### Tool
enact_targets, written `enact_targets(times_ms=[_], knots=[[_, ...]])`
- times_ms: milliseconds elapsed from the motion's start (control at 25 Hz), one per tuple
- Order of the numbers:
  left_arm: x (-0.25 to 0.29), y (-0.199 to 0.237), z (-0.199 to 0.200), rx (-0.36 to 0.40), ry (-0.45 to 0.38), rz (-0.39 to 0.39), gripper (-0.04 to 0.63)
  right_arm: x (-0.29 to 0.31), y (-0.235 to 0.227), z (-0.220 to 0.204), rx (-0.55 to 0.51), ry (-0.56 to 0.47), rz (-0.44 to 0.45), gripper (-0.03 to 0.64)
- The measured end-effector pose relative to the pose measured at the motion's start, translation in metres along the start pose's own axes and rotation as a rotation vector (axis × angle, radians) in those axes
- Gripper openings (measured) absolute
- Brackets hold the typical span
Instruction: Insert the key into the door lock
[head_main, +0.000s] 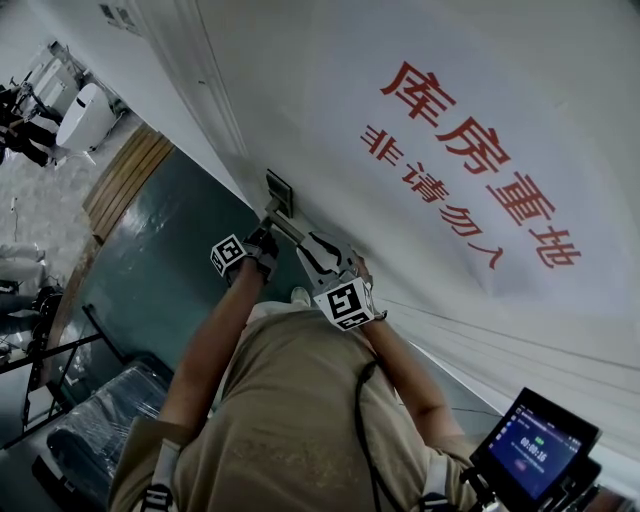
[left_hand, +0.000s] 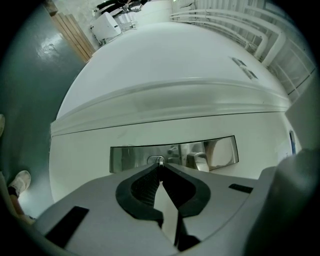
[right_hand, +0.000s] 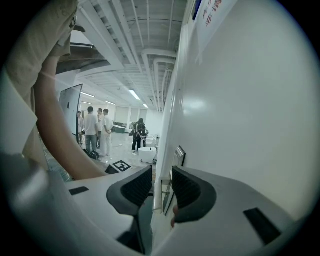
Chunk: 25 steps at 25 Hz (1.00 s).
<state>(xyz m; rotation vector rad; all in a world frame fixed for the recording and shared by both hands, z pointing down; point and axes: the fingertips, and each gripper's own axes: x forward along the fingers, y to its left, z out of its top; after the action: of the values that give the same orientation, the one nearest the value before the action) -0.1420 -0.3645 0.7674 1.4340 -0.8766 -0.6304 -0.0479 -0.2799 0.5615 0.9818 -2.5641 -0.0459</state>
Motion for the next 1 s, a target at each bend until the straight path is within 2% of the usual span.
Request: enact_targets(times_ms=[200,520,640,840,1000], knots=[[0.0004,0.0008,-0.0007,-0.015,-0.009,-0.005,0.032,0.0012,0.0019,0.0009,0.000,-0.004,0.008,0.130],[0.0000,0.0003,0.0011,0.022,0.012,-0.022,0.032,0.0041,0.0069,0.0020,-0.005,-0.004,0.024,0.130],[0.0006,0.0006,0.0016,-0.005,0.011,-0.030,0.032,0.0047,0.0076,0.0006,-0.004,0.000,0.026,0.130],[0.0025,0.0042,0.0026,-0.094,0.041,-0.059,0.032,0.0042,0.0082,-0.0021,-0.004,0.010,0.026,0.130],[0.0031,0.0031,0.0016,-0.084,0.077,-0.070,0.032,0.0036,0.0084,-0.0041,-0.002,0.017,0.025,0.130]])
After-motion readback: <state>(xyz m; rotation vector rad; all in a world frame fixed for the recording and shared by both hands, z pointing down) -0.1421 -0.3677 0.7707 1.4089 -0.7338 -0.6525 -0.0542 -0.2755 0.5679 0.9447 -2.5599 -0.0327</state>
